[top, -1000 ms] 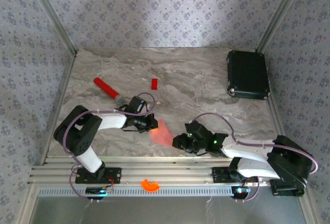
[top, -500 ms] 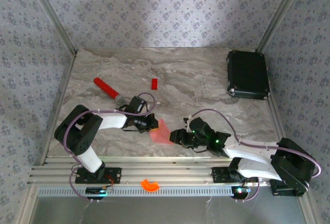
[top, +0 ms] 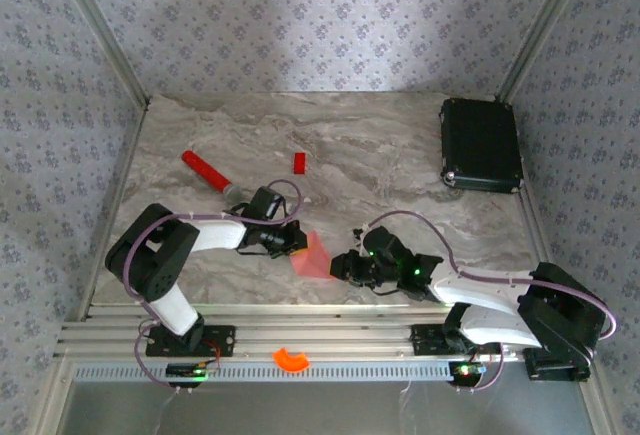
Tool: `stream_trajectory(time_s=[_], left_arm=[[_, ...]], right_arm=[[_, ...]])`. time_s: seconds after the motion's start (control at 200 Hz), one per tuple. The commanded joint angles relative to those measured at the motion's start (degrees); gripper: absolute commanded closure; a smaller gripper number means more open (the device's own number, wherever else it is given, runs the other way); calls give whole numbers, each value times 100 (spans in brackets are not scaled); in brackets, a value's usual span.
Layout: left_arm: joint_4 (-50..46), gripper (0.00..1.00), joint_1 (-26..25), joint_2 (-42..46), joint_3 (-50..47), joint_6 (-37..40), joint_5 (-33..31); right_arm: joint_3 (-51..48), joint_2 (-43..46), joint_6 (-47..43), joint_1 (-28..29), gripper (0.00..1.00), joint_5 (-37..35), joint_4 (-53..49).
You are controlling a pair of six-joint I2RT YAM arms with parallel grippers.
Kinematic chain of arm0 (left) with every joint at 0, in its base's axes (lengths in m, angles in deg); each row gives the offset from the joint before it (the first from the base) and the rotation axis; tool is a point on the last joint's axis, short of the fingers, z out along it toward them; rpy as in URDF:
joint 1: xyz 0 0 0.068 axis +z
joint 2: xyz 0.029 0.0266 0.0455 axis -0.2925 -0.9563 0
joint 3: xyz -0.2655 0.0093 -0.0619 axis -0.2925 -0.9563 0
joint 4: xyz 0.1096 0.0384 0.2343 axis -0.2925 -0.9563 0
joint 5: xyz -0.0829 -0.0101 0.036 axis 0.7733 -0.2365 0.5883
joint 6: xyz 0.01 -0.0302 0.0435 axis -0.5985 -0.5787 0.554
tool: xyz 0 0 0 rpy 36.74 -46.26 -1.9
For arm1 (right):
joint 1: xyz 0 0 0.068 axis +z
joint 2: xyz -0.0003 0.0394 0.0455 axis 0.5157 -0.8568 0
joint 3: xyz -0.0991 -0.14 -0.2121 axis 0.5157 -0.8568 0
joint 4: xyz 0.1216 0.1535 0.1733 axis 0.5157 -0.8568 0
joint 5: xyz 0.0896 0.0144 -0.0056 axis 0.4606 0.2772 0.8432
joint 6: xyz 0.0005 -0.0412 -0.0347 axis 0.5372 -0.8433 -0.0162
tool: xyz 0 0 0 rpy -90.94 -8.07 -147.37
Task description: Fold a paper plane with a square sheet of paper (pick it up from the middle)
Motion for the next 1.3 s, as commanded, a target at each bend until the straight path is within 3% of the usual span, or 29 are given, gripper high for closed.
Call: stream_trajectory(time_s=[0.0,0.41,0.54,0.67,0.76,0.905,1.034,1.214,1.294], left_arm=[[-225,100,-40,113,46,-52,-66],[-419,99,-32,528,160,-103,-75],[-532,89,-33,911,172,-151,-119],[-1078,68,-21,1603,259,-81,-435],[-1591,54,29,2218,322,-6,-802],[-2079,41,274,3206,250,-8,-1142],[-2317,37,598,3739,85,-23,-1057],[-2563,36,735,4052,-57,-58,-961],[-2592,36,768,4179,-125,-89,-964]], right_arm=[[157,84,-80,-15,87,40,-235],[244,282,-226,68,94,-30,-450],[406,355,-453,122,95,-199,-793],[738,639,-880,178,95,-674,-1728],[1089,914,-1280,247,95,-1200,-2417],[1883,1108,-2165,454,95,-2275,-3679],[2546,897,-2751,683,97,-3412,-4654],[3789,-195,-3263,1256,98,-5813,-6594],[4277,-786,-2894,1462,98,-6778,-7639]])
